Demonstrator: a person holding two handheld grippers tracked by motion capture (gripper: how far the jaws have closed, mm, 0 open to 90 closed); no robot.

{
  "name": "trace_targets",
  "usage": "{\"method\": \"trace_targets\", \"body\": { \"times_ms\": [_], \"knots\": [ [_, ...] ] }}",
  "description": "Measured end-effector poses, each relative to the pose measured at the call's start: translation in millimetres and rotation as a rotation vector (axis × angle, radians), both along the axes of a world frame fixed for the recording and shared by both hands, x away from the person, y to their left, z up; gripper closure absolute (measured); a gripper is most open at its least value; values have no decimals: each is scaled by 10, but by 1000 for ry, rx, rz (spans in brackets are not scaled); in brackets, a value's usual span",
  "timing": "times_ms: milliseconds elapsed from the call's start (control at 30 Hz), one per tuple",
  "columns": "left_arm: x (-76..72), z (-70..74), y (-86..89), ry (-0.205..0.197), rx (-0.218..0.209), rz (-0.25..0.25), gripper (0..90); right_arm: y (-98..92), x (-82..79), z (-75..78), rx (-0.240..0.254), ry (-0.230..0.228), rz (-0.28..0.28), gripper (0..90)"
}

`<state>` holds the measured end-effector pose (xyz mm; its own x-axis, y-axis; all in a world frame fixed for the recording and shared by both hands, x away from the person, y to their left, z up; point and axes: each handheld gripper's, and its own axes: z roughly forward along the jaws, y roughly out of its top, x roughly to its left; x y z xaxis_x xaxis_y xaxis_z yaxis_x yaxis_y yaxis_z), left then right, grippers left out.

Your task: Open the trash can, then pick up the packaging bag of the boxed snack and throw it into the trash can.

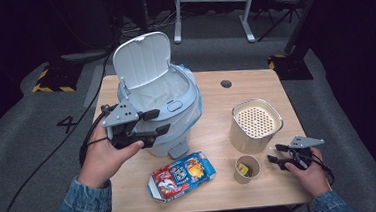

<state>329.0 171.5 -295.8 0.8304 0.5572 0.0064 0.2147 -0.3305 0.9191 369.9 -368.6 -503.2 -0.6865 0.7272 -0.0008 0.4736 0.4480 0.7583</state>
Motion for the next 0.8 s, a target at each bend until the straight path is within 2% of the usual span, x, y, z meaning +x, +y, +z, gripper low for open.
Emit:
{"method": "trace_targets", "body": {
  "times_ms": [133, 200, 300, 367, 433, 633, 800],
  "knots": [
    [-103, -136, 94, -1, -12, 13, 418, 0, 0, 0, 0, 0, 0, 371],
    [-136, -237, 137, 1, 5, 33, 402, 0, 0, 1, 1, 1, 0, 371],
    [-157, -475, 198, 5, 36, 59, 375, -1, 2, 1, 1, 1, 3, 369],
    [-125, -628, 233, 33, 45, 56, 376, -5, 12, 1, -4, -2, 3, 351],
    [-100, -733, 272, 53, 79, 63, 365, -10, 17, 1, -4, 2, -3, 331],
    [-12, -1116, 444, 129, 81, 109, 366, -43, -12, 4, -10, 5, -24, 310],
    [9, -1416, 557, 203, 113, 166, 371, -64, -63, 70, -58, 20, -27, 345]
  ]
}}
